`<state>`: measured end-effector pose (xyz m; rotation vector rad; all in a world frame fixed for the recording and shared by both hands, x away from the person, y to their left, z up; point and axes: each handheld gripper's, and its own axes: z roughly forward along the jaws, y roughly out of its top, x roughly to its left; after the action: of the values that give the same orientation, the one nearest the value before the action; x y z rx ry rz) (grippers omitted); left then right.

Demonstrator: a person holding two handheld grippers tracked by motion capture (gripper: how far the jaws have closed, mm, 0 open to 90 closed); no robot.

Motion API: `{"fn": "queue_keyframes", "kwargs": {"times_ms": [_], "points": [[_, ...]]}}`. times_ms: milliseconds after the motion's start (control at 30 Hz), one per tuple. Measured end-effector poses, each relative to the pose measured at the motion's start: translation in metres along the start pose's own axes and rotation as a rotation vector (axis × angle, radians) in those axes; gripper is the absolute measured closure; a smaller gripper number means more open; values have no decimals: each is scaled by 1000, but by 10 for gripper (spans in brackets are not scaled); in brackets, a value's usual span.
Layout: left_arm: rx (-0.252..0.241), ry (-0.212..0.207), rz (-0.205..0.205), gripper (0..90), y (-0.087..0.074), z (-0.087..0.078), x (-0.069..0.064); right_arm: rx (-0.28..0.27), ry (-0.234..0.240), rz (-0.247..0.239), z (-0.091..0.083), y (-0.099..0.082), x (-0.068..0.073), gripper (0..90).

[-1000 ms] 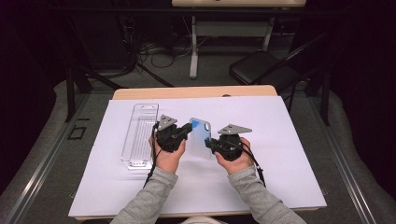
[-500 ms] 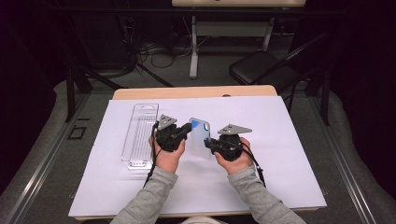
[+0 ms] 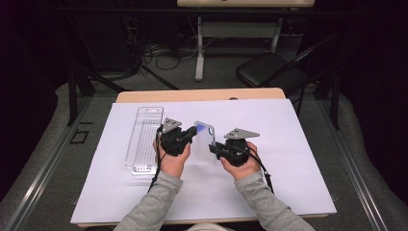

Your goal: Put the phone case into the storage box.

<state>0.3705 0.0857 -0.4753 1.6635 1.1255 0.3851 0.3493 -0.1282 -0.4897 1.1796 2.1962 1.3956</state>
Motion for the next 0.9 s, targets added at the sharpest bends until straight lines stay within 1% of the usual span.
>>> {"fn": "queue_keyframes", "kwargs": {"times_ms": [333, 433, 767, 833, 900], "points": [[2, 11, 2, 885, 0, 1, 1, -3, 9, -2, 0, 0, 1, 737], [0, 15, 3, 885, 1, 1, 2, -3, 16, 2, 0, 0, 1, 709], [-5, 31, 6, 885, 3, 1, 4, -12, 43, -12, 0, 1, 5, 611], [-6, 37, 6, 885, 4, 1, 5, -12, 39, -15, 0, 2, 5, 583], [-9, 41, 5, 885, 5, 0, 6, -12, 40, -14, 0, 2, 5, 576]]}}
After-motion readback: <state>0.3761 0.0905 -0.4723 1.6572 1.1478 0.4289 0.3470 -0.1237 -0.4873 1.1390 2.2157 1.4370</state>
